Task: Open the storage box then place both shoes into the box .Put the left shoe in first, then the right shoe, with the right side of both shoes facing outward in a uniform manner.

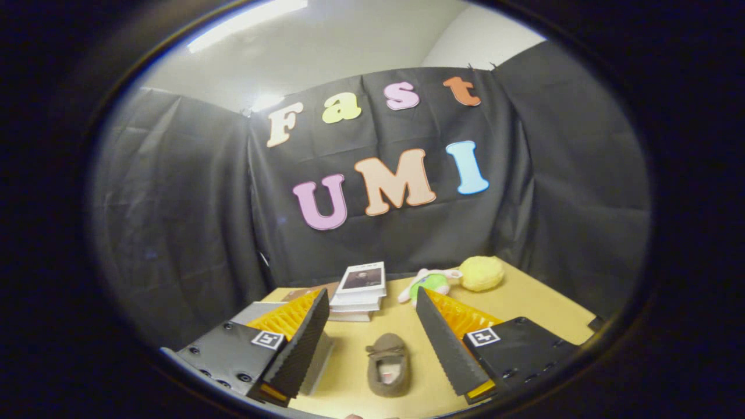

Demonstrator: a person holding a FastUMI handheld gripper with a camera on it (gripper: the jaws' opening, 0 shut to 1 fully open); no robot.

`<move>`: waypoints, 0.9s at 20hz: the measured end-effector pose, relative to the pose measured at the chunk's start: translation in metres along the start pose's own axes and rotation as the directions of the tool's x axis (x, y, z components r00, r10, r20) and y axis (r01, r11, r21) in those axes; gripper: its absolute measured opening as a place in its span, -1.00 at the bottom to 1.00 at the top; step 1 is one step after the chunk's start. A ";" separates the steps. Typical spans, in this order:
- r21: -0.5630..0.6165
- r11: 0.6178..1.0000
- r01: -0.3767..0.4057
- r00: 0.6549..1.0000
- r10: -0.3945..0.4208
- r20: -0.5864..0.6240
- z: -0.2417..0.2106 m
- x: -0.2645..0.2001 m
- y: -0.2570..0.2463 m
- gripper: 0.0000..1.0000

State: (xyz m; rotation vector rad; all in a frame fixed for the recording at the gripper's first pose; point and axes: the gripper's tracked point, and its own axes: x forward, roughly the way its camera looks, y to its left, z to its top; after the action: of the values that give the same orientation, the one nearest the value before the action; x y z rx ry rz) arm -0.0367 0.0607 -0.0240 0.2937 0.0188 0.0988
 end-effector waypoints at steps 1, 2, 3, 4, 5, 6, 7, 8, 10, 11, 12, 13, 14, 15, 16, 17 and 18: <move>0.048 0.999 -0.018 1.000 0.018 0.004 -0.003 -0.003 0.008 0.95; 0.096 0.995 -0.033 0.999 0.032 0.005 -0.006 -0.005 0.016 0.95; 0.148 0.988 -0.047 0.999 0.047 0.002 -0.012 -0.009 0.023 0.96; 0.199 0.978 -0.062 0.998 0.063 -0.002 -0.017 -0.013 0.030 0.97; 0.249 0.966 -0.071 0.997 0.075 -0.008 -0.025 -0.017 0.037 0.98; 0.296 0.952 -0.077 0.996 0.086 -0.015 -0.033 -0.021 0.042 1.00; 0.344 0.936 -0.081 0.995 0.093 -0.019 -0.040 -0.024 0.046 1.00; 0.391 0.917 -0.080 0.995 0.098 -0.025 -0.050 -0.027 0.049 0.99; 0.490 0.870 -0.058 0.995 0.088 -0.039 -0.072 -0.031 0.052 0.99; 0.539 0.841 -0.041 0.996 0.079 -0.047 -0.083 -0.032 0.053 0.98; 0.585 0.810 -0.019 0.996 0.065 -0.059 -0.094 -0.033 0.054 0.98; 0.627 0.779 -0.002 0.996 0.056 -0.067 -0.105 -0.034 0.055 0.98; 0.662 0.750 0.015 0.996 0.047 -0.076 -0.114 -0.032 0.057 0.98; 0.689 0.724 0.028 0.996 0.039 -0.082 -0.124 -0.032 0.060 0.97; 0.711 0.702 0.043 0.995 0.034 -0.093 -0.134 -0.029 0.064 0.97; 0.730 0.681 0.053 0.994 0.033 -0.102 -0.142 -0.024 0.067 0.97; 0.746 0.663 0.063 0.993 0.034 -0.114 -0.153 -0.017 0.072 0.97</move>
State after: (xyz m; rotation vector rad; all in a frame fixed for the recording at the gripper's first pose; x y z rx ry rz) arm -0.0652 0.1718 -0.1491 1.1330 0.1870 0.0886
